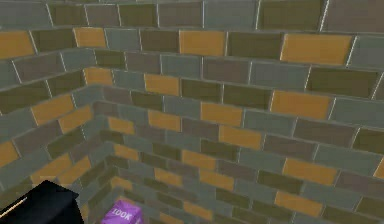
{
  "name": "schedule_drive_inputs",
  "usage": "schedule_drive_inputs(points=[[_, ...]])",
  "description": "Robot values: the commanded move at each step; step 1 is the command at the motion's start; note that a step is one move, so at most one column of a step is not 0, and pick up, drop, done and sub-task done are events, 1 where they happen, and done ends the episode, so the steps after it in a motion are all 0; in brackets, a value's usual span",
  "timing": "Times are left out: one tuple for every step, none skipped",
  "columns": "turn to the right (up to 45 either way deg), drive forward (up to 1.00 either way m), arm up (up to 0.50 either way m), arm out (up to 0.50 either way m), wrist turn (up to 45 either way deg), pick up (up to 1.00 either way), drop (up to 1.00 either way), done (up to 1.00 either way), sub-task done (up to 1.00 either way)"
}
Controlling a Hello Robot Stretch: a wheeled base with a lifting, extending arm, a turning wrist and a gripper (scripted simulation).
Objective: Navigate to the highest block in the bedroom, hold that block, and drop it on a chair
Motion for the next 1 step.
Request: schedule_drive_inputs(points=[[-6.0, 0.00, 0.00, 0.00, 0.0, 0.00, 0.00, 0.00, 0.00]])
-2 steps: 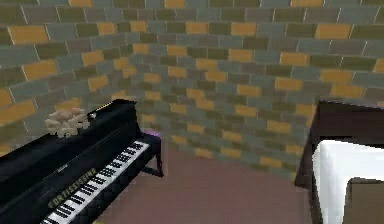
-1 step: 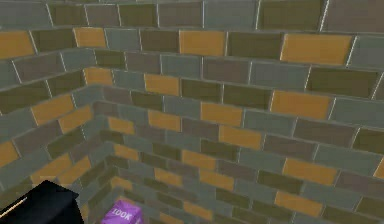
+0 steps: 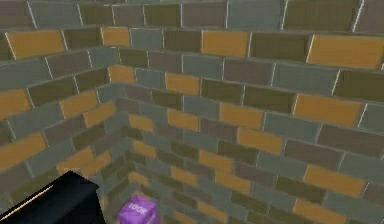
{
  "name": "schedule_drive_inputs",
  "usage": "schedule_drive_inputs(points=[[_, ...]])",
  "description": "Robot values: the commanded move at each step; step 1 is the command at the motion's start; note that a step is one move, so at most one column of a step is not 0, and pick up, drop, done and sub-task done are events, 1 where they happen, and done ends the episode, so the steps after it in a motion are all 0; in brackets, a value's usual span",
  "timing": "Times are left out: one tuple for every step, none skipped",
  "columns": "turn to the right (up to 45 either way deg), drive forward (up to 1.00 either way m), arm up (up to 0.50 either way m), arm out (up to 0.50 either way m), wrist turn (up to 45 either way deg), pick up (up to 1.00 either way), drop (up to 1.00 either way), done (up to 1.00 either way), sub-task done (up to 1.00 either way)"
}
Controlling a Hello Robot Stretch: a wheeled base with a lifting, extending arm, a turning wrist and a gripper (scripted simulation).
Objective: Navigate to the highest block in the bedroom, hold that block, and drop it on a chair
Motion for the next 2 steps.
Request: schedule_drive_inputs(points=[[0.0, 0.15, 0.00, 0.00, 0.0, 0.00, 0.00, 0.00, 0.00], [-45.0, 0.00, 0.00, 0.00, 0.0, 0.00, 0.00, 0.00, 0.00]])
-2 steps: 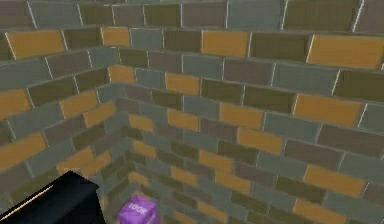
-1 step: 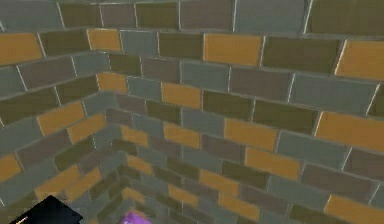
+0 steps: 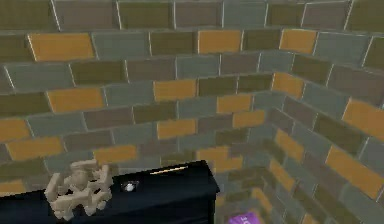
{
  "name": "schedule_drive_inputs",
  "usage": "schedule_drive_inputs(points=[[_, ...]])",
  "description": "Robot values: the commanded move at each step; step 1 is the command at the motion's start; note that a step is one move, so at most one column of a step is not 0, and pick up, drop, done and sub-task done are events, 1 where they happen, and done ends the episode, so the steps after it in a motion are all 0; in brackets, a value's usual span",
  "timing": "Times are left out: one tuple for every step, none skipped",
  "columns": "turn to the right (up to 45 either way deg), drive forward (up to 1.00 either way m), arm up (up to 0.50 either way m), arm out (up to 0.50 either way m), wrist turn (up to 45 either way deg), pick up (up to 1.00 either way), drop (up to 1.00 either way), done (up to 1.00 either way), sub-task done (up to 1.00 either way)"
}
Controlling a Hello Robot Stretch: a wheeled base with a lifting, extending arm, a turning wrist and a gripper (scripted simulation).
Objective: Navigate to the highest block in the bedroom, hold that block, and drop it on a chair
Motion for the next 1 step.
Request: schedule_drive_inputs(points=[[-45.0, 0.00, 0.00, 0.00, 0.0, 0.00, 0.00, 0.00, 0.00]])
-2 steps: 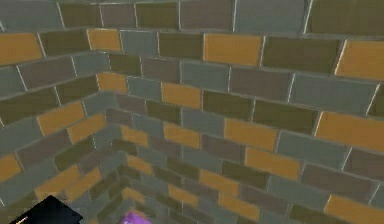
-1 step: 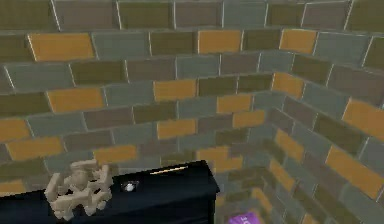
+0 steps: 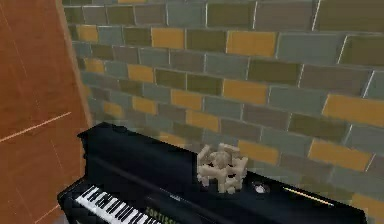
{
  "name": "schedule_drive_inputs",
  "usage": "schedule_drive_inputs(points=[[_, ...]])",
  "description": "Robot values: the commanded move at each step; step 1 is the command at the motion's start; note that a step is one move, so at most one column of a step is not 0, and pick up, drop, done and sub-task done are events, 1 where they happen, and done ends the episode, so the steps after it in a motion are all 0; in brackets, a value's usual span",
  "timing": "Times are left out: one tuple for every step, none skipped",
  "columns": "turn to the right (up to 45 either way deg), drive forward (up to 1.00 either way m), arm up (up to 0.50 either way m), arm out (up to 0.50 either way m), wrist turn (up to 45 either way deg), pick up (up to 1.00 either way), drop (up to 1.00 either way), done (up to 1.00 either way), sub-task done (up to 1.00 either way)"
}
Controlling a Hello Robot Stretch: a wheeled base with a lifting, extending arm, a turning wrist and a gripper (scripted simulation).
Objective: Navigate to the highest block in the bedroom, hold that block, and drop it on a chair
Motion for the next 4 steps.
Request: schedule_drive_inputs(points=[[-45.0, 0.00, 0.00, 0.00, 0.0, 0.00, 0.00, 0.00, 0.00], [-30.0, 0.00, 0.00, 0.00, 0.0, 0.00, 0.00, 0.00, 0.00], [0.0, 0.00, 0.50, 0.00, 0.0, 0.00, 0.00, 0.00, 0.00], [0.0, 0.00, 0.36, 0.00, 0.0, 0.00, 0.00, 0.00, 0.00]])
